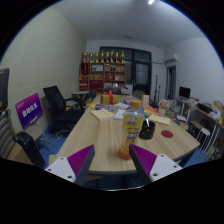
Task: Pour water
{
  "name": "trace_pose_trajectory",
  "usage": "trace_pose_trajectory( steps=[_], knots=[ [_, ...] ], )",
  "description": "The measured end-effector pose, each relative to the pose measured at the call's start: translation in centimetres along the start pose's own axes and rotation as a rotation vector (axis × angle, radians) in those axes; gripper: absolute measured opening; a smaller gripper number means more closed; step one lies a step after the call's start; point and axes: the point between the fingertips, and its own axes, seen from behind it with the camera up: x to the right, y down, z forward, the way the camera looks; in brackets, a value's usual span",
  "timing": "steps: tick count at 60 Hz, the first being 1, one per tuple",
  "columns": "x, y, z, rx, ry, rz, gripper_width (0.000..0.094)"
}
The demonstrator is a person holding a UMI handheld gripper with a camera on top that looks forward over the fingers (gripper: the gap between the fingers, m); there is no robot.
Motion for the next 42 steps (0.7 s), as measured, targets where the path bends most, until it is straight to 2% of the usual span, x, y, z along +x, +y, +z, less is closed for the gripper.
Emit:
trace_pose_trajectory(
  steps=[13,19,23,29,32,34,36,37,42],
  knots=[
    [5.5,1.1,9.8,0.082,0.063,0.065,0.0793],
    [7.0,0.4,13.8,0.118,0.022,0.106,0.0787],
    [6.5,1.0,15.8,0.086,-0.032,0.098,0.0422],
    [5.6,0.6,15.7,0.074,-0.054,0.055,0.0403],
    [5.2,0.3,16.8,0.058,-0.090,0.037,0.0405],
    [4.7,0.3,17.0,0.039,-0.116,0.039,0.0359],
    [4.0,0.1,17.2,0.018,-0.148,0.056,0.0361],
    [3.8,0.3,16.5,0.007,-0.163,0.072,0.0326],
    [1.8,-2.4,17.1,-0.024,-0.252,0.201,0.0325]
  ],
)
